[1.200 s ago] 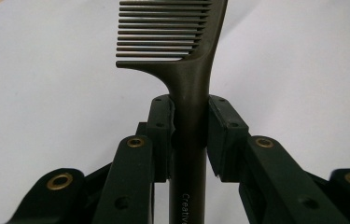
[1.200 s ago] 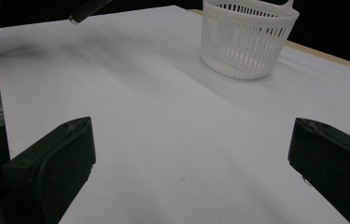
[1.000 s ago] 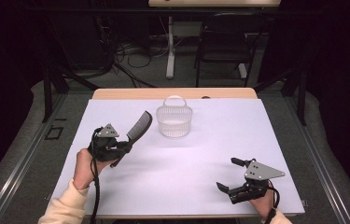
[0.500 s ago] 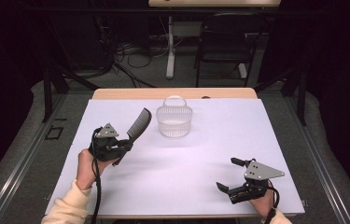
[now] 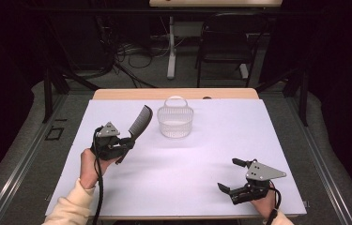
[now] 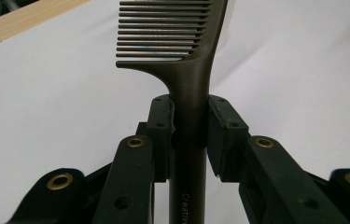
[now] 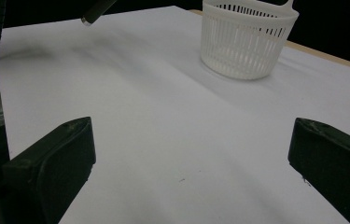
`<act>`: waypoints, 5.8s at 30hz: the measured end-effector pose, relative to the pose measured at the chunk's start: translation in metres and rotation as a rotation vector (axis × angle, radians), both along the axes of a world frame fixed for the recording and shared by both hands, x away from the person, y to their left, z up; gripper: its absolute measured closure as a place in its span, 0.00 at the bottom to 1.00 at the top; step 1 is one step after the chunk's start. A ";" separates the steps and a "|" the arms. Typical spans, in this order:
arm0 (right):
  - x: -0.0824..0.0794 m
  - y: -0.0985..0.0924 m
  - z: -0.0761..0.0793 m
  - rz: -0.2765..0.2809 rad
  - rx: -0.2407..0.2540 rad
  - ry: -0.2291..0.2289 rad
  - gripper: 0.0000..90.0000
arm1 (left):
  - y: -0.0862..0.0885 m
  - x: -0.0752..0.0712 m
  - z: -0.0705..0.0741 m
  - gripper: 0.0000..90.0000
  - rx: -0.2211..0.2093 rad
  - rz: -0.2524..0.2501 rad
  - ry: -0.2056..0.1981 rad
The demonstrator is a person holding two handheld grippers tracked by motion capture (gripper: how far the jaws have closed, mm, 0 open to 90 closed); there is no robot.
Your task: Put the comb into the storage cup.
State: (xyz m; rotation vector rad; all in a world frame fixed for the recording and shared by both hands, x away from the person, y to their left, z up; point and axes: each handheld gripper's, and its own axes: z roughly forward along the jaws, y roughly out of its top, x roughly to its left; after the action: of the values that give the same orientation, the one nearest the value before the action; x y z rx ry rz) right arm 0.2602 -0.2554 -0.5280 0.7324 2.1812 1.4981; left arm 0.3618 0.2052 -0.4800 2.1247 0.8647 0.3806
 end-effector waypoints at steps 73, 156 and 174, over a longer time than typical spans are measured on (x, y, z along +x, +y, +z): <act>0.000 -0.001 0.000 0.000 0.004 0.005 0.00 | -0.022 0.031 0.023 0.81 -0.125 0.033 -0.084; 0.001 -0.001 0.000 -0.009 -0.002 0.007 0.00 | -0.052 0.072 0.059 0.81 -0.247 0.054 -0.146; 0.002 -0.001 -0.001 -0.007 -0.003 0.011 0.00 | -0.069 0.081 0.066 0.81 -0.267 0.048 -0.179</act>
State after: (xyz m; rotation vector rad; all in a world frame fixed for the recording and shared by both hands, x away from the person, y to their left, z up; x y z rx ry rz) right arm 0.2621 -0.2567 -0.5285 0.7476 2.1866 1.4903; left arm 0.4426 0.1364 -0.4137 1.7986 0.8153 0.4473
